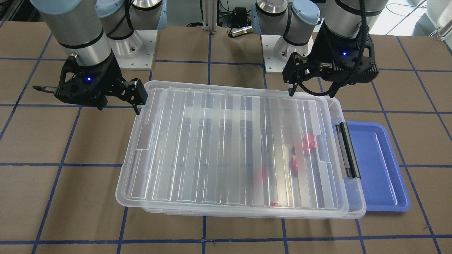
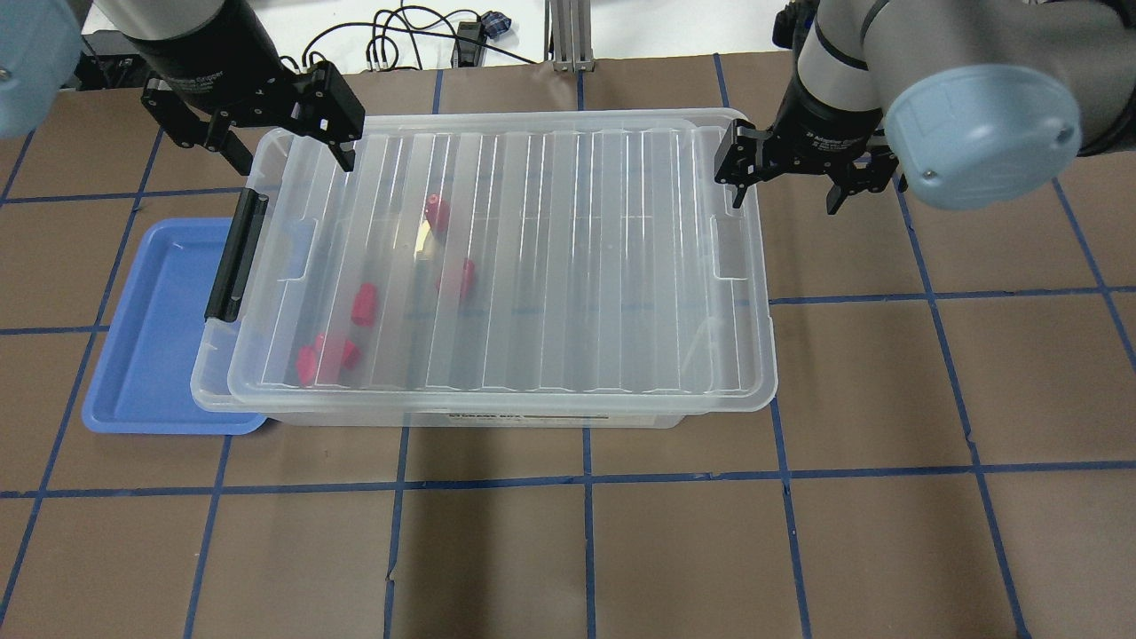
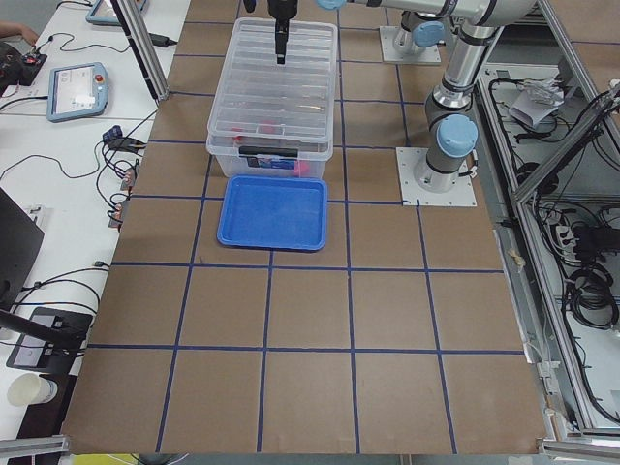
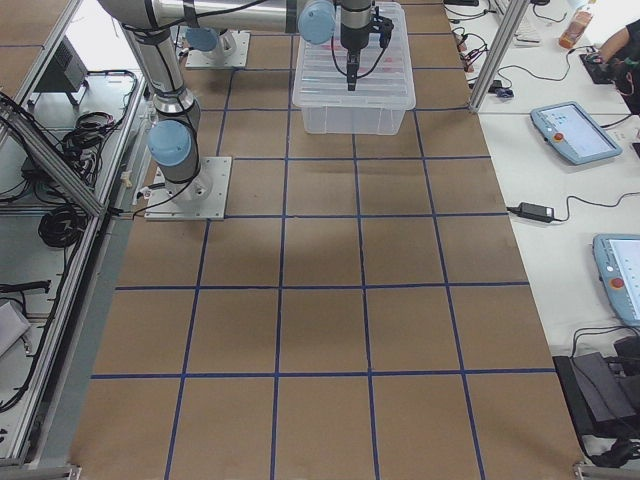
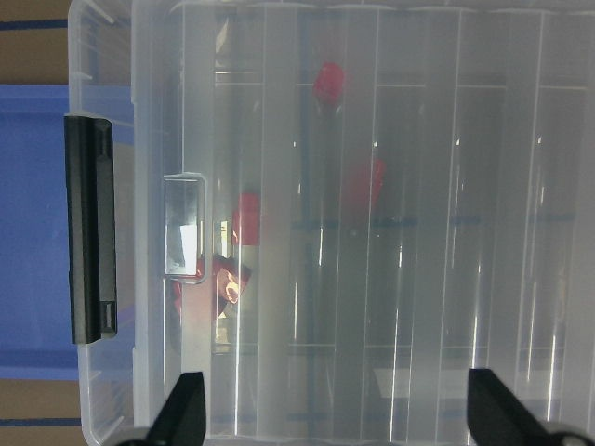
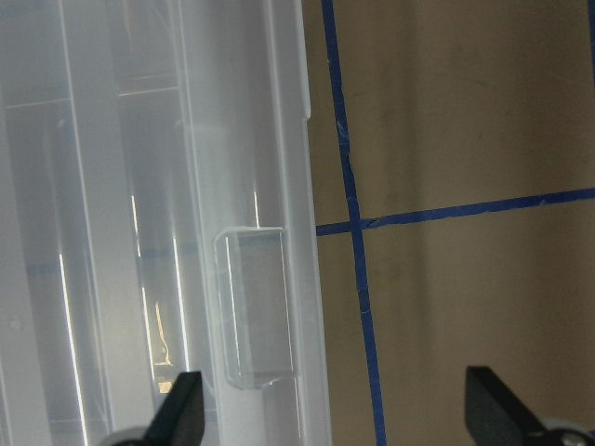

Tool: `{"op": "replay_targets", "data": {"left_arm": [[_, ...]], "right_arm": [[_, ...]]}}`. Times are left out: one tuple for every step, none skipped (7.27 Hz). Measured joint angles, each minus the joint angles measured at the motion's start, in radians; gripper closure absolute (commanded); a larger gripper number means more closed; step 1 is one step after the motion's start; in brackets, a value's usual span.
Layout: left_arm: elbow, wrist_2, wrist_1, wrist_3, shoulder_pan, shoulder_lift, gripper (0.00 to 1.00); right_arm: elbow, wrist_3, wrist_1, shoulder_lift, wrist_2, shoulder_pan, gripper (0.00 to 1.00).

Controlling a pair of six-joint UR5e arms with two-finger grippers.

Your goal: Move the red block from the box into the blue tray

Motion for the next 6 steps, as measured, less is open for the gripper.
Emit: {"op": "replay_targets", "data": {"left_arm": [[-0.002,-0.002,-0.001,0.001,0.001,0.002,0.00],[-0.004,-0.002,-0.001,0.002,0.002,0.004,0.00],[-0.005,-0.002,-0.001,0.002,0.002,0.005,0.00],[-0.005,-0.005,-0.001,0.002,0.003,0.005,0.00],[-0.005,-0.004,-0.001,0.002,0.004,0.006,0.00],[-0.002,-0.002,-0.001,0.003,0.005,0.005,0.00]], "right_arm": [[0.027,-0.007,-0.039,0.025,-0.001,0.000,0.00],[0.047,-0.024,-0.068,0.053,-0.002,0.000,0.00],[0.060,-0.044,-0.090,0.075,-0.003,-0.001,0.00],[0.066,-0.054,-0.103,0.087,-0.004,-0.002,0.00],[0.069,-0.063,-0.108,0.093,-0.006,-0.005,0.00],[0.071,-0.071,-0.111,0.095,-0.022,-0.009,0.00]]}}
